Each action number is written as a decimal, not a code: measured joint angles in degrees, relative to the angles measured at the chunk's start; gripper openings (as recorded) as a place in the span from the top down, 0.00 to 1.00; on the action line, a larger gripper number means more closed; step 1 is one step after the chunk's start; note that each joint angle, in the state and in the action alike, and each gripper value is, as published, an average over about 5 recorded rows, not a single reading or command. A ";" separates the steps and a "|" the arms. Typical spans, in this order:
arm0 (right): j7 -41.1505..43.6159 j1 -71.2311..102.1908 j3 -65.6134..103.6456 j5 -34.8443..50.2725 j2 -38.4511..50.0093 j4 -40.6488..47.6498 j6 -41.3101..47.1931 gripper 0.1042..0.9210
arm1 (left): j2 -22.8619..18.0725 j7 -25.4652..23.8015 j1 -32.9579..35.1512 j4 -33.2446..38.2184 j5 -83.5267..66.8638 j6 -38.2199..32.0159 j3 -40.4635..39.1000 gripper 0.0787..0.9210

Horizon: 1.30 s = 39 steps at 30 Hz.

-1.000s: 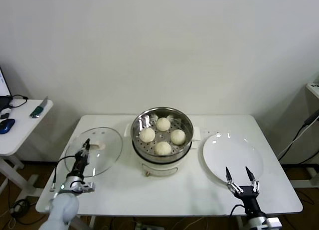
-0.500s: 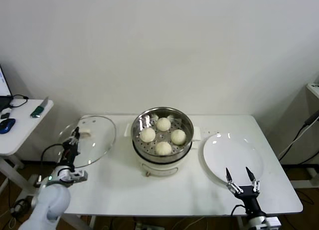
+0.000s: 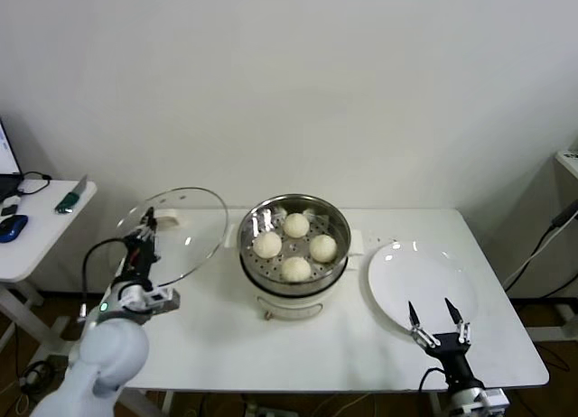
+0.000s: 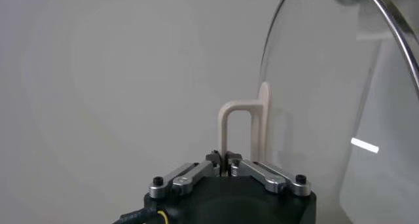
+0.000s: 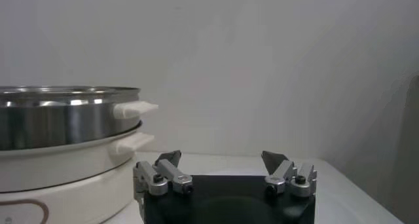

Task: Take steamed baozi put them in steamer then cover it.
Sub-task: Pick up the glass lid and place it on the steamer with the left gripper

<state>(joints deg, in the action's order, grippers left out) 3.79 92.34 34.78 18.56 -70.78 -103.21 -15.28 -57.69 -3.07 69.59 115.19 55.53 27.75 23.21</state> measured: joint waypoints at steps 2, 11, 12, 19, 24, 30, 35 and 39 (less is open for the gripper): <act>0.00 0.01 0.07 -0.05 0.15 -0.01 -0.03 0.12 | -0.03 -0.97 -0.99 0.70 1.35 1.93 -2.05 0.93; 0.11 0.30 0.49 -0.19 0.40 -0.05 -0.49 0.12 | -1.77 -7.69 -7.01 1.62 12.04 9.97 -13.46 0.93; 0.14 0.37 0.54 -0.19 0.43 -0.05 -0.58 0.12 | -2.14 -8.47 -7.80 1.55 13.28 10.59 -14.69 0.93; 0.53 0.96 0.96 -0.25 0.67 -0.05 -1.20 0.12 | -5.71 -13.25 -13.14 -0.10 21.06 13.68 -22.00 0.93; 1.03 1.30 1.15 -0.29 0.71 -0.06 -1.47 0.12 | -9.25 -15.29 -16.49 -2.20 24.53 14.46 -26.00 0.93; 1.58 1.56 1.36 -0.34 0.87 -0.10 -1.68 0.12 | -13.77 -16.61 -19.53 -5.26 26.33 14.45 -29.58 0.93; 1.85 1.60 1.36 -0.44 0.88 0.03 -1.84 0.12 | -16.75 -17.09 -20.99 -7.61 27.30 14.46 -31.54 0.93; 2.00 1.59 1.29 -0.60 0.71 0.04 -1.92 0.12 | -18.78 -17.15 -21.60 -9.24 27.83 14.46 -32.75 0.93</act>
<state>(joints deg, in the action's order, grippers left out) 5.79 93.93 36.07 17.97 -70.07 -103.17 -17.20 -76.47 -20.22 47.99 105.94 83.37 42.21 -9.54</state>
